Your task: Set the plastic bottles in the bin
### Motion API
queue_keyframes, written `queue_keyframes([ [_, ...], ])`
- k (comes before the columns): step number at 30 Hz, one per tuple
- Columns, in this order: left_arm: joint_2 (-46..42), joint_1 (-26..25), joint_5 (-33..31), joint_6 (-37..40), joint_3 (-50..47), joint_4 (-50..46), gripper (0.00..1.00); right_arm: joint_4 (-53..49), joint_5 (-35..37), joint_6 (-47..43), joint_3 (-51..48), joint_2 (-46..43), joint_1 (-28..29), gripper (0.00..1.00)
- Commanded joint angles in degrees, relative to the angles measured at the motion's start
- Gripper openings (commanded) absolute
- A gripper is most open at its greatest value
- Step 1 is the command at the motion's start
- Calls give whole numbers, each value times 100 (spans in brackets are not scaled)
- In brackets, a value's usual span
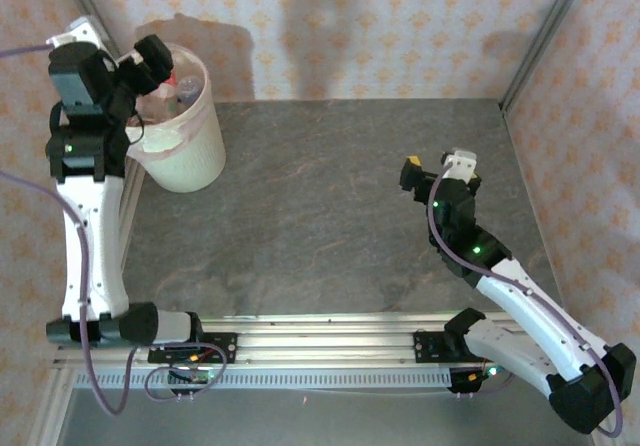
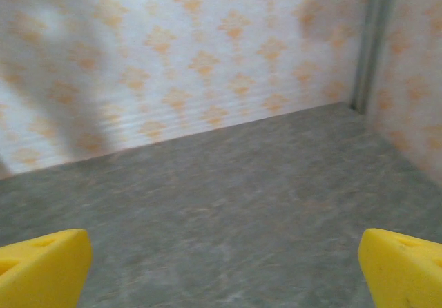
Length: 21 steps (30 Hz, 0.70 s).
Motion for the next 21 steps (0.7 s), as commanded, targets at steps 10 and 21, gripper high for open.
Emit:
queue_keyframes([
  [10,-3004,25,-1582,-81,-3997,1716,100,1505,654,-446,-1402,434,-1917,99],
  [21,-4081,27,-2896,-225,-6898,2536,100,2707,-2045,-531,-1684,2536,-3490,99],
])
